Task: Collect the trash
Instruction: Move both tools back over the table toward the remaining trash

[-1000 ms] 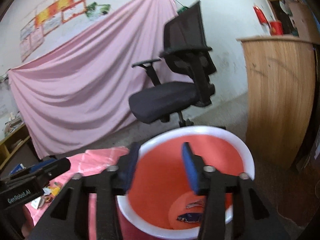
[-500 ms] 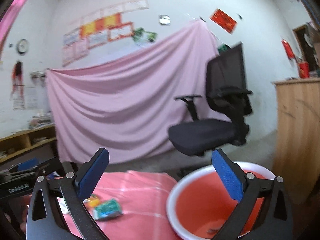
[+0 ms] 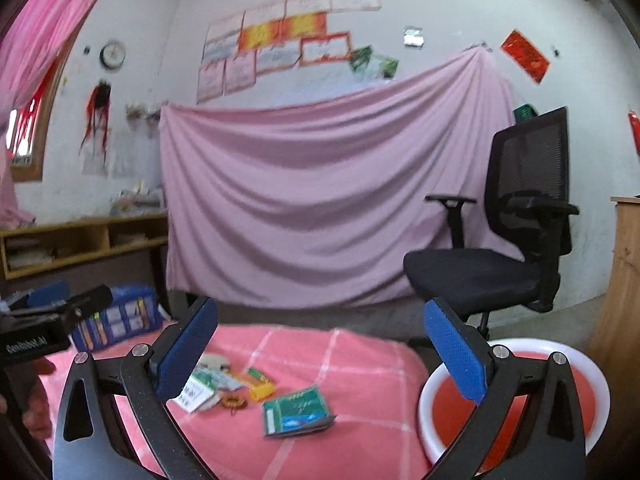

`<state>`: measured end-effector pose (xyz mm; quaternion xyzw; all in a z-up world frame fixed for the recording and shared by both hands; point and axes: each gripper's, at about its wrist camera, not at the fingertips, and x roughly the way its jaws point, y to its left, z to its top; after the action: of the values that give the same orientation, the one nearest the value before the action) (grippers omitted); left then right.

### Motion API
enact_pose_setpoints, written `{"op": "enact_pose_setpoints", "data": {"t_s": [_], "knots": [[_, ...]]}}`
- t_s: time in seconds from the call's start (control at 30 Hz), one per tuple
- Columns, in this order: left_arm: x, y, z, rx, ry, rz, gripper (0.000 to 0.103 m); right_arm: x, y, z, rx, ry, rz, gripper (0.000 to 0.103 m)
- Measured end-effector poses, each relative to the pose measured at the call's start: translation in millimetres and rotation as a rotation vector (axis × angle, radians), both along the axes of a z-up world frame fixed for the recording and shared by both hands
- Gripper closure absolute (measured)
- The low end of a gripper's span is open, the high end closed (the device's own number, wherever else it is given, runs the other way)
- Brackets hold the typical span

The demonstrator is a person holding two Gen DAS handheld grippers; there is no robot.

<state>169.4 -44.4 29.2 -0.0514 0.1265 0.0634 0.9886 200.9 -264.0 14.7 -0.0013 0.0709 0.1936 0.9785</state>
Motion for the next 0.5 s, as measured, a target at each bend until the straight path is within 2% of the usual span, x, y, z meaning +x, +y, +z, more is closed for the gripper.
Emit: {"op": "enact_pose_setpoints", "data": {"t_s": [0.2, 0.43, 0.5], "knots": [[20.2, 11.8, -18.8, 0.002, 0.148, -0.015, 0.002, 18.1, 4.6, -13.4, -0.034, 0.119, -0.012, 0.000], [52.2, 11.7, -41.1, 0.005, 0.340, -0.079, 0.002, 53.7, 7.9, -33.2, -0.065, 0.347, 0.015, 0.000], [59.3, 12.6, -46.7, -0.002, 0.383, -0.102, 0.002, 62.9, 12.3, -40.0, -0.091, 0.408, 0.029, 0.003]]}}
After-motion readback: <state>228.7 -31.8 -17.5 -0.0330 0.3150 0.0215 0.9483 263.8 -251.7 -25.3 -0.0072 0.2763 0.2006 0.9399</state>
